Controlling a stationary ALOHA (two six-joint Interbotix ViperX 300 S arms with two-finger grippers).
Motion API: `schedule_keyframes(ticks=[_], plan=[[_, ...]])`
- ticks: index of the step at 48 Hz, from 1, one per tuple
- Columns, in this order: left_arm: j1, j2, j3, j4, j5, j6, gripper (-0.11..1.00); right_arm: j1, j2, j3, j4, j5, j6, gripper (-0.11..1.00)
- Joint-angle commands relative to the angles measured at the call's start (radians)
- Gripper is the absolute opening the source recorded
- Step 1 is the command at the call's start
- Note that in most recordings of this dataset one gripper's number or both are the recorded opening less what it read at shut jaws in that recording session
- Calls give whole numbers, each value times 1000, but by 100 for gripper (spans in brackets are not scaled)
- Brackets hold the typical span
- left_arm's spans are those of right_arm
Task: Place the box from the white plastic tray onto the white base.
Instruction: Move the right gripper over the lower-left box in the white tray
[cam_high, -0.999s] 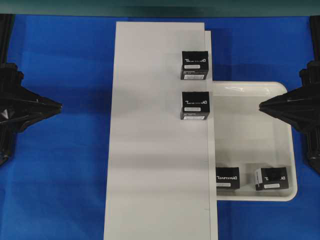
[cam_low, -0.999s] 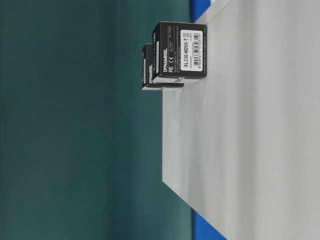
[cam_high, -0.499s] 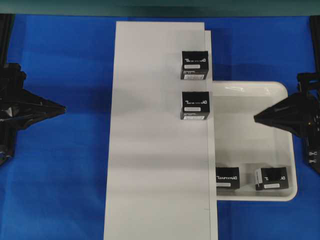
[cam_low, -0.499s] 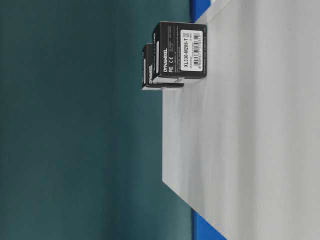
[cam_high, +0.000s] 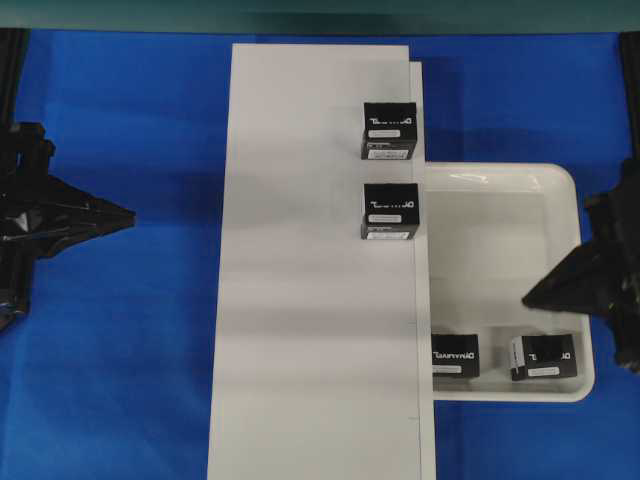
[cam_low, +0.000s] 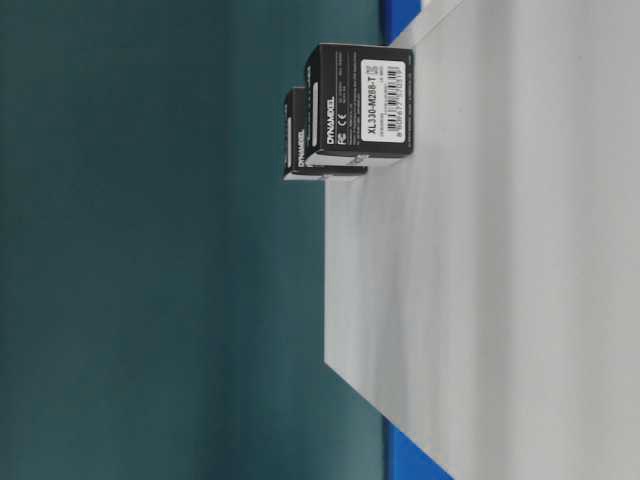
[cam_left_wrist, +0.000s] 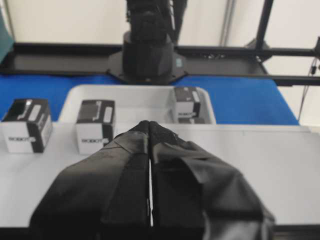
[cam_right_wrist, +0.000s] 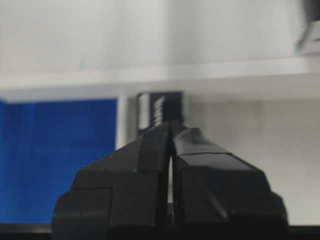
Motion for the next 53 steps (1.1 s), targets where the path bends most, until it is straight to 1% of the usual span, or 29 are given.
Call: schedule_keyframes(ticks=[1,8,11,17,21,29,44,49,53], plan=[[-6,14,-31,3,-5,-3,-4,32,71,-54,5,23,12,1],[-12,31,-51,3,-5,-3,-4,37,187,-123,5,121,55,1],[-14,35,-60,3,-3,-3,-4,37,236,-149,5,169,64,1],[-14,41,-66,3,-3,-3,-4,38,321,-193,2,222,64,1],[-12,43,-66,3,-3,-3,-4,40,373,-212,0,224,64,1],[-12,43,-66,2,2,-3,-4,41,460,-218,0,222,64,1],[-14,43,-66,2,5,-3,-4,49,574,-262,0,227,64,2],[-14,43,-66,3,5,-3,-4,49,591,-272,0,227,61,4],[-12,43,-66,2,3,-3,-4,51,595,-275,0,227,58,10]])
